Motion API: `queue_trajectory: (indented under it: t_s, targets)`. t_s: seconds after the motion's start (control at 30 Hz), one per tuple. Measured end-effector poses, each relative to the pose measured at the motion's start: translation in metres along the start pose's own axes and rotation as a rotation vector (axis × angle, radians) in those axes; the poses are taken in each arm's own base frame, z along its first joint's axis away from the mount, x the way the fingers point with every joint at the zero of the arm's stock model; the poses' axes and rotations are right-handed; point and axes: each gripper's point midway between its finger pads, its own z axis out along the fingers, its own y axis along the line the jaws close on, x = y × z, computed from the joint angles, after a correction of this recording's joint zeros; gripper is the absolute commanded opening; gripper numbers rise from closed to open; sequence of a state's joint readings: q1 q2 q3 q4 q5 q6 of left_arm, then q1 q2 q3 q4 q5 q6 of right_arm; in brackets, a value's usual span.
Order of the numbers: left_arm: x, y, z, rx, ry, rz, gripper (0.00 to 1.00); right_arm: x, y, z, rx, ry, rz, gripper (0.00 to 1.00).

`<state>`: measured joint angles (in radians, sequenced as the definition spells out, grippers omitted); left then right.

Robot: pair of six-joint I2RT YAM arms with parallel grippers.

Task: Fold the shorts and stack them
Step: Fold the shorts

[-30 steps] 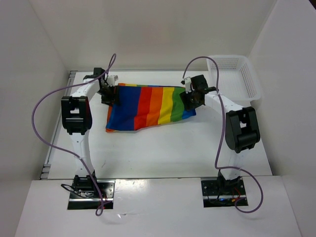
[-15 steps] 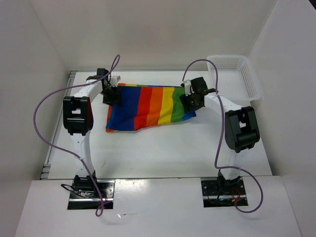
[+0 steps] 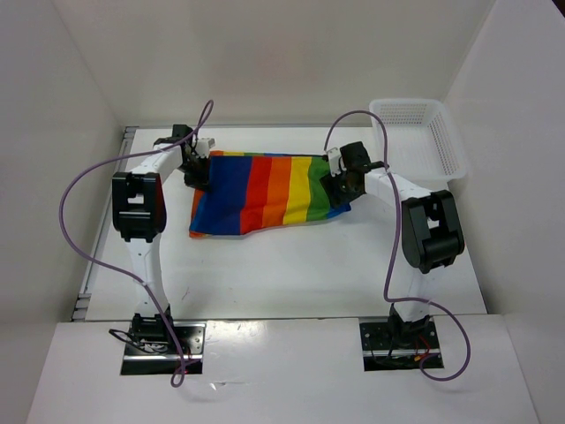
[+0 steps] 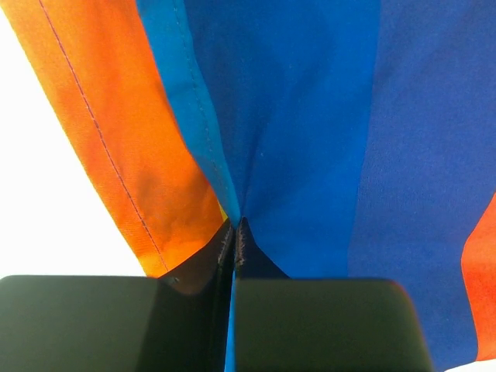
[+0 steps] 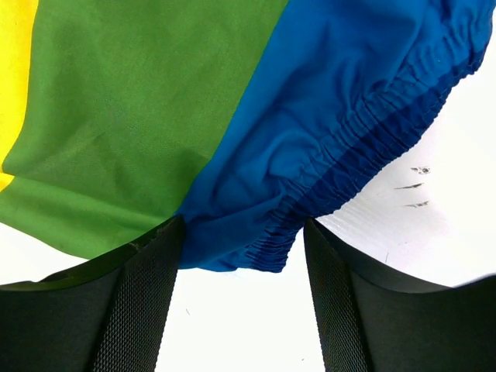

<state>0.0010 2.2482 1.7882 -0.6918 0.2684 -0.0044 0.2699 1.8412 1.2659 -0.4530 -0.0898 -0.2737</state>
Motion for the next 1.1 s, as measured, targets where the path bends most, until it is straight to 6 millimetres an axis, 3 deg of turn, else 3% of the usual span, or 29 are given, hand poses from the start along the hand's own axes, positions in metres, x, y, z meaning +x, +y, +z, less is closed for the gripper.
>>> queue_trajectory:
  t_s: [0.13, 0.23, 0.47, 0.57, 0.63, 0.77, 0.87, 1.0, 1.1]
  targets:
    - [0.0, 0.0, -0.002, -0.004, -0.002, 0.001, 0.0, 0.001, 0.0, 0.0, 0.0, 0.002, -0.024, 0.74]
    - [-0.004, -0.001, -0.015, -0.021, -0.018, 0.006, 0.0, 0.009, 0.001, 0.003, -0.005, 0.017, -0.034, 0.75]
    - [-0.025, -0.016, -0.099, -0.1, -0.181, 0.055, 0.0, 0.031, 0.006, 0.008, -0.022, 0.061, -0.038, 0.75]
    - [-0.016, -0.016, -0.115, -0.134, -0.206, 0.058, 0.0, 0.03, 0.006, 0.008, -0.021, 0.057, -0.041, 0.75]
    - [-0.001, -0.01, -0.105, -0.149, -0.173, 0.049, 0.0, 0.029, 0.006, 0.009, -0.02, 0.055, -0.041, 0.75]
    - [0.042, 0.006, -0.061, -0.167, -0.016, 0.013, 0.06, 0.02, 0.004, 0.007, -0.015, 0.038, -0.039, 0.77]
    - [0.06, 0.017, -0.035, -0.188, 0.066, -0.004, 0.11, 0.007, 0.002, 0.004, -0.011, 0.008, -0.028, 0.8]
    - [0.063, 0.027, -0.031, -0.226, 0.081, -0.008, 0.23, -0.009, 0.005, 0.001, -0.027, -0.03, 0.014, 0.81]
    - [0.058, 0.033, -0.033, -0.246, 0.066, -0.012, 0.25, -0.016, 0.01, -0.002, -0.064, -0.05, 0.085, 0.81]
